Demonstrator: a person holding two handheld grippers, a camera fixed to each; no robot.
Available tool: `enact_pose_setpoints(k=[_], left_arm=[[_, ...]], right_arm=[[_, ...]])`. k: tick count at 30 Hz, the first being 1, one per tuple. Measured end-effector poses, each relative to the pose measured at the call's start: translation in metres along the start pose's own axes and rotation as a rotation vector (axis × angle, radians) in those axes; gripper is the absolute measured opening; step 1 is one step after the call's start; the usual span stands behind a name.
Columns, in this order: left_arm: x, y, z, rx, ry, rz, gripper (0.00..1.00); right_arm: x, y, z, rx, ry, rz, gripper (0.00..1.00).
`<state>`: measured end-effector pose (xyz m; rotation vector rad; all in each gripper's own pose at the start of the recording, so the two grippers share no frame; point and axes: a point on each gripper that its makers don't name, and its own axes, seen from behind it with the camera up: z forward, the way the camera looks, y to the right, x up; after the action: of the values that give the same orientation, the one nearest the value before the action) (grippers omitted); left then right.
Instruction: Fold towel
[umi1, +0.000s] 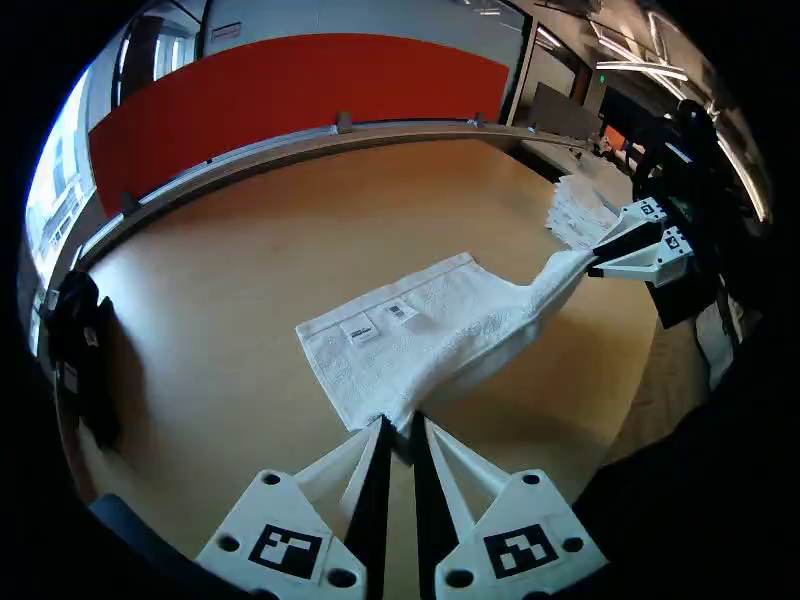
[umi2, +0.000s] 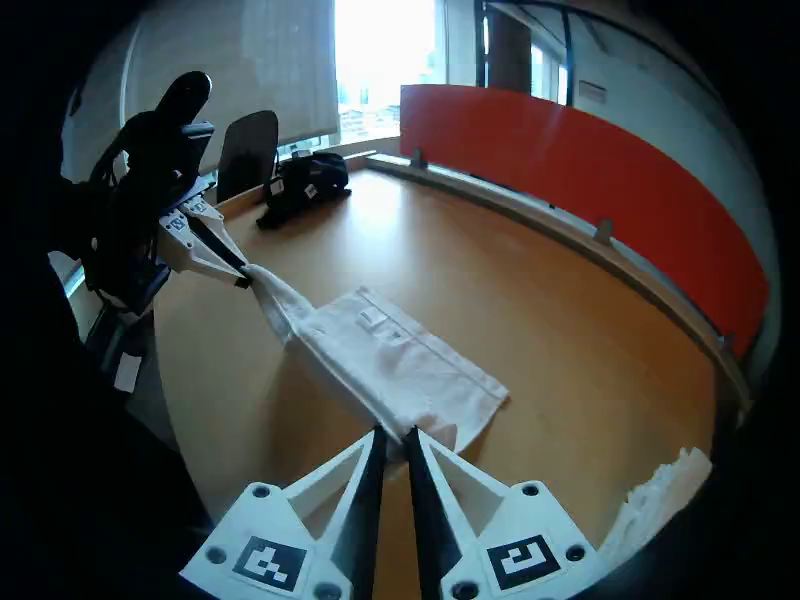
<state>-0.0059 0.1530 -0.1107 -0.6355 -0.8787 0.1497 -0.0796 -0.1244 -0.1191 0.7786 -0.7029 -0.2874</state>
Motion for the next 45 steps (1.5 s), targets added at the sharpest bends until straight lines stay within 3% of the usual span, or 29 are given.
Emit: enact_pose_setpoints(k=[14,26,45], left_arm=[[0.012,-0.020,0.034,0.013,-0.018,-0.009,0.14],[0.009,-0.031,0.060,0.015,-0.052,-0.022,0.14],[-0.002,-0.055,0.102,0.051,-0.098,0.018,0.14]], right_arm=[[-0.003,0.029,0.037,0.001,-0.032,0.032,0.16],[-0.011,0.045,0.056,0.000,-0.069,0.032,0.16],[-0.031,0.063,0.089,-0.012,-0.119,0.054,0.16]])
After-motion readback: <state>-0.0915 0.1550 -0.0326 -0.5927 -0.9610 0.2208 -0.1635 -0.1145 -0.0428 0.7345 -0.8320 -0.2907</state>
